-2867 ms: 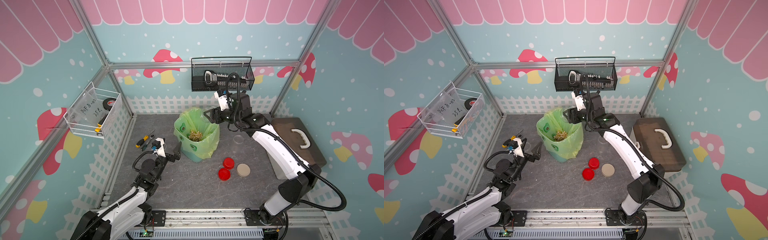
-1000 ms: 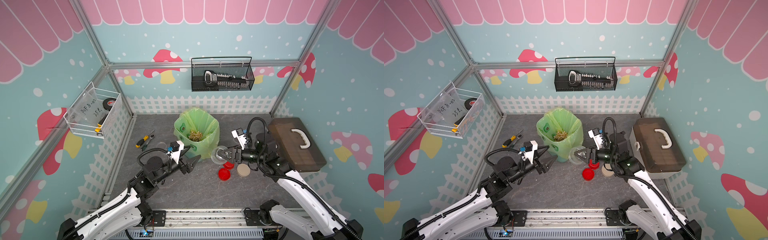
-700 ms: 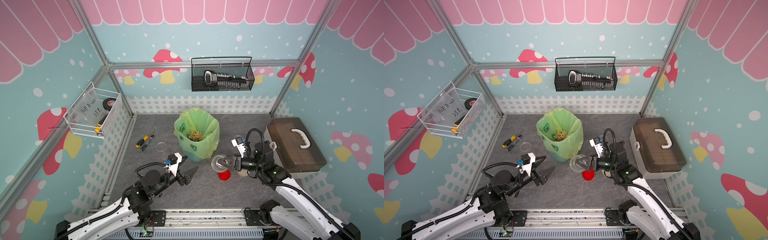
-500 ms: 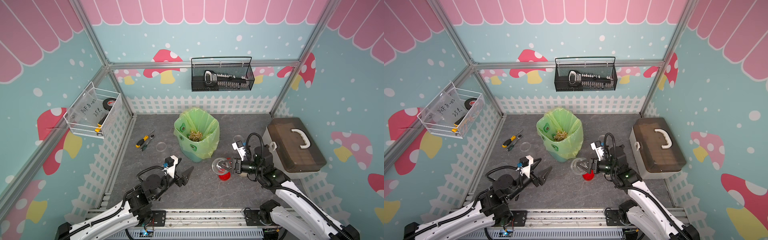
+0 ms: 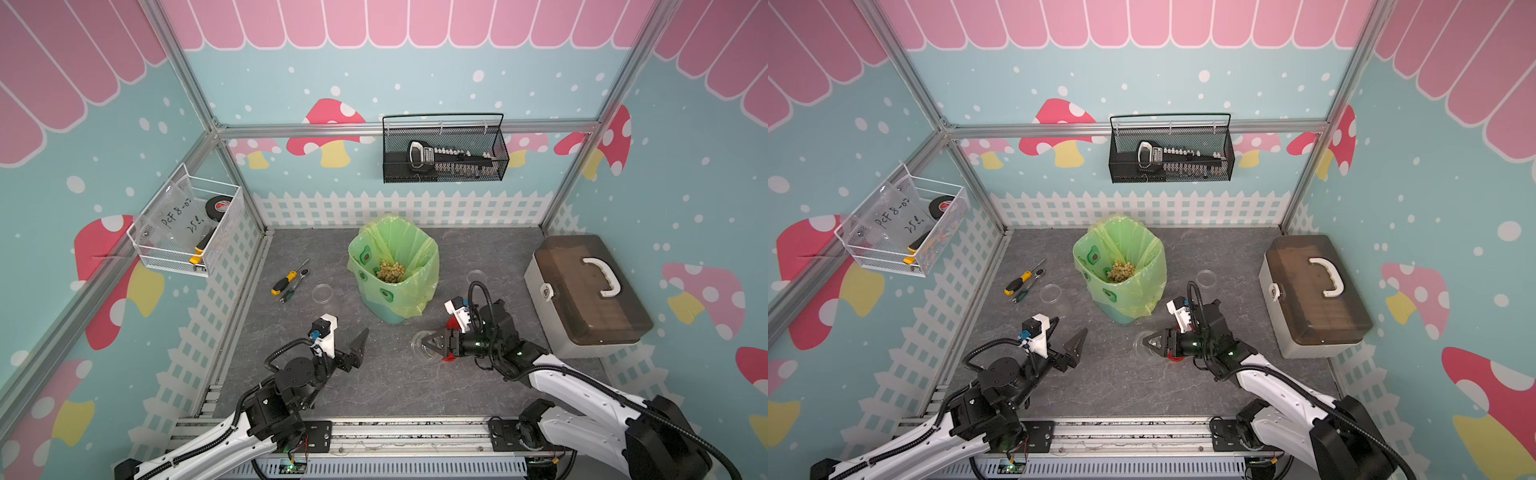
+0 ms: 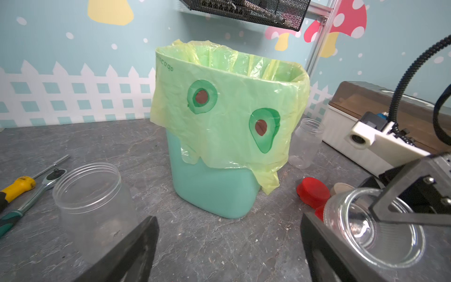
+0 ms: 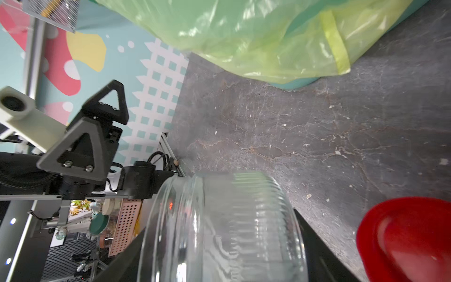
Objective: Empty moldy peanuts from jars
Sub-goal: Adjust the jar.
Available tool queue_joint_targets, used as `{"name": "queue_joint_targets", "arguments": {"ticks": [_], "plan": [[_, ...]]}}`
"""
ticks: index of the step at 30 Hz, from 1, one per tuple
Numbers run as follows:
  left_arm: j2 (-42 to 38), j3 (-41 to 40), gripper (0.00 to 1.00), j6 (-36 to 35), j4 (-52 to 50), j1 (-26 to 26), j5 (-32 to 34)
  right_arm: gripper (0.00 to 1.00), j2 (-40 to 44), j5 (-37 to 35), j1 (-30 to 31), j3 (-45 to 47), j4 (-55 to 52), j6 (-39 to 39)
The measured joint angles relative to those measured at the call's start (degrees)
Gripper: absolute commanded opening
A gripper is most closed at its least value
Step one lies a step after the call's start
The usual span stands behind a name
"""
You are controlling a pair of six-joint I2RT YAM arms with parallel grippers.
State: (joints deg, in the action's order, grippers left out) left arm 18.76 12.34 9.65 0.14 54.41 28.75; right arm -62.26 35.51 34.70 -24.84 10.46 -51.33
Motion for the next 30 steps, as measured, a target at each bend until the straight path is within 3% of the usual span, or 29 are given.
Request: {"name": "queue_joint_targets", "arguments": {"ticks": [7, 12, 17, 20, 30], "plan": [[2.9, -0.5, 0.86, -1.1, -0.4, 0.0, -4.1, 0.46, -7.8, -2.8, 2.6, -0.2, 4.9, -0.5], [13.4, 5.1, 0.81, -0.1, -0.8, 0.0, -10.2, 0.46, -11.2, -2.9, 3.2, -1.5, 9.1, -1.6], [23.3, 9.7, 0.67, 1.6, -0.9, 0.0, -12.2, 0.46, -15.3, -2.6, 4.0, -2.4, 13.9, -3.3], [27.5, 11.7, 0.66, 3.1, -2.3, -0.3, -13.7, 0.46, -15.4, -2.6, 4.3, -2.4, 14.4, -3.5], [30.7, 15.2, 0.61, 10.7, -3.9, -8.2, -28.3, 0.45, -14.1, -3.0, 4.5, -2.5, 14.5, -3.6]]}}
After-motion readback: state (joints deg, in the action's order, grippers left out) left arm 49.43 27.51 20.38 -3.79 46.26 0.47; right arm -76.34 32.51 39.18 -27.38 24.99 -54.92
